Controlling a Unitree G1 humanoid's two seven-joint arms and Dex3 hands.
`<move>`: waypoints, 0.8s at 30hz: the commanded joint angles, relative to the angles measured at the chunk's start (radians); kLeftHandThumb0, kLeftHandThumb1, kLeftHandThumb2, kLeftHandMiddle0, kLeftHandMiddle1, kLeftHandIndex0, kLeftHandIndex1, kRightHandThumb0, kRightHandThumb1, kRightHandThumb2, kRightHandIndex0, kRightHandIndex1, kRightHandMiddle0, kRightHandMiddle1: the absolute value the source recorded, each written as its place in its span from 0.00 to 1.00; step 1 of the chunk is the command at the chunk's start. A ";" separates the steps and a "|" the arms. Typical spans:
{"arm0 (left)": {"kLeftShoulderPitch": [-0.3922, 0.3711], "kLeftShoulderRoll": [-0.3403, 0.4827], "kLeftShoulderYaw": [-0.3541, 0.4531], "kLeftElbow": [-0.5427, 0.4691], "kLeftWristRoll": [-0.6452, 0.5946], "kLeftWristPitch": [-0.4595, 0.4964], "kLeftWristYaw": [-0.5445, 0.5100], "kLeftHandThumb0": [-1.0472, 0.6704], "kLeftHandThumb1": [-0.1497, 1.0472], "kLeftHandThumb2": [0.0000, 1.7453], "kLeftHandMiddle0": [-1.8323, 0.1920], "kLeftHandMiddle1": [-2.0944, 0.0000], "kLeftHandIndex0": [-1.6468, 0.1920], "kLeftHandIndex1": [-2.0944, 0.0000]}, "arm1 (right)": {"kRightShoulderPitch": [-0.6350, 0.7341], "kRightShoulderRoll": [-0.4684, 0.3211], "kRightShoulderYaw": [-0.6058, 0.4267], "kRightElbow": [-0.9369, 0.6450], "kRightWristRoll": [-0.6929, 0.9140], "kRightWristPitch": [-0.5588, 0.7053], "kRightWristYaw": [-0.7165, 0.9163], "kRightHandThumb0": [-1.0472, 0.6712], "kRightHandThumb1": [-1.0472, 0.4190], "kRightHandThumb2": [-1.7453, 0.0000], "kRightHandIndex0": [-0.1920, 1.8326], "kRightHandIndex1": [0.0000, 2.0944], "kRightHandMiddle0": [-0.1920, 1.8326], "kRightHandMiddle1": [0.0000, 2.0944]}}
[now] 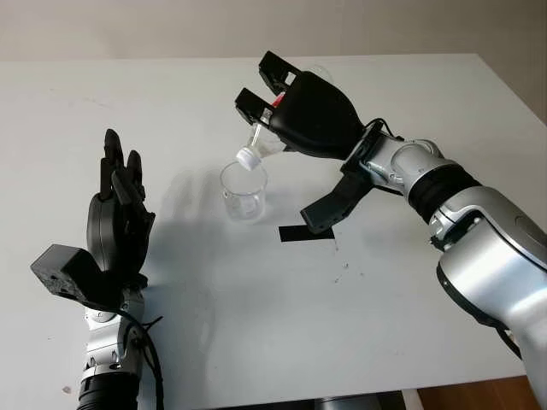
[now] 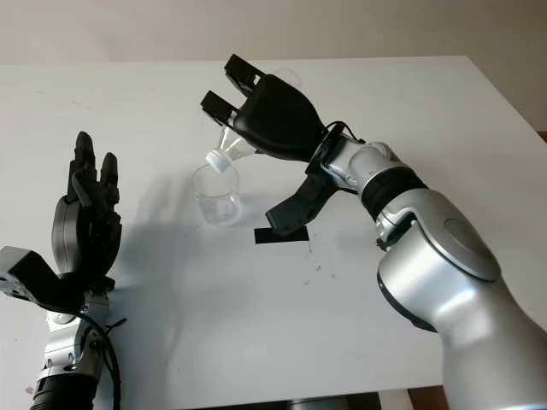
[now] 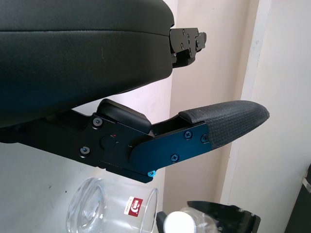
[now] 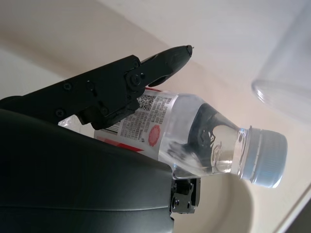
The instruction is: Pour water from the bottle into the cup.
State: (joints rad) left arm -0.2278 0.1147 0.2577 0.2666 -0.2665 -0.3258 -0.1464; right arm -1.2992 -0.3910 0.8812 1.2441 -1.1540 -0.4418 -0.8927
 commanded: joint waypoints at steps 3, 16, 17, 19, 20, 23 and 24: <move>0.029 -0.010 0.001 0.006 0.001 0.001 0.002 0.07 1.00 0.43 1.00 0.87 0.94 1.00 | 0.004 -0.006 -0.111 0.002 0.139 -0.090 0.060 0.50 0.02 0.96 0.59 1.00 0.44 1.00; 0.028 -0.004 0.003 0.006 -0.004 0.004 -0.007 0.07 1.00 0.43 1.00 0.87 0.95 1.00 | 0.095 0.004 -0.408 -0.061 0.511 -0.195 0.368 0.53 0.00 0.93 0.60 1.00 0.45 1.00; 0.028 -0.005 0.003 0.002 -0.004 0.006 -0.004 0.07 1.00 0.43 1.00 0.87 0.95 1.00 | 0.104 0.008 -0.434 -0.069 0.545 -0.197 0.403 0.53 0.00 0.92 0.61 1.00 0.45 1.00; 0.028 -0.008 0.001 -0.004 0.000 0.009 0.002 0.07 1.00 0.43 1.00 0.87 0.95 1.00 | 0.126 0.027 -0.503 -0.085 0.643 -0.190 0.514 0.53 0.00 0.91 0.63 1.00 0.45 1.00; 0.029 -0.008 0.001 -0.007 0.001 0.010 0.004 0.07 1.00 0.43 1.00 0.87 0.95 1.00 | 0.137 0.035 -0.533 -0.098 0.688 -0.184 0.567 0.53 0.00 0.90 0.63 1.00 0.45 1.00; 0.031 -0.006 -0.001 -0.012 0.005 0.013 0.006 0.07 1.00 0.44 1.00 0.88 0.95 1.00 | 0.167 0.043 -0.589 -0.144 0.762 -0.163 0.664 0.52 0.00 0.90 0.63 1.00 0.45 1.00; 0.031 -0.005 -0.001 -0.013 0.005 0.015 0.006 0.07 1.00 0.44 1.00 0.88 0.95 1.00 | 0.177 0.045 -0.604 -0.160 0.781 -0.153 0.693 0.52 0.00 0.90 0.63 1.00 0.45 1.00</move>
State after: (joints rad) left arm -0.2215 0.1143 0.2570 0.2571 -0.2661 -0.3145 -0.1414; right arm -1.1305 -0.3482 0.3044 1.1197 -0.3951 -0.6021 -0.2163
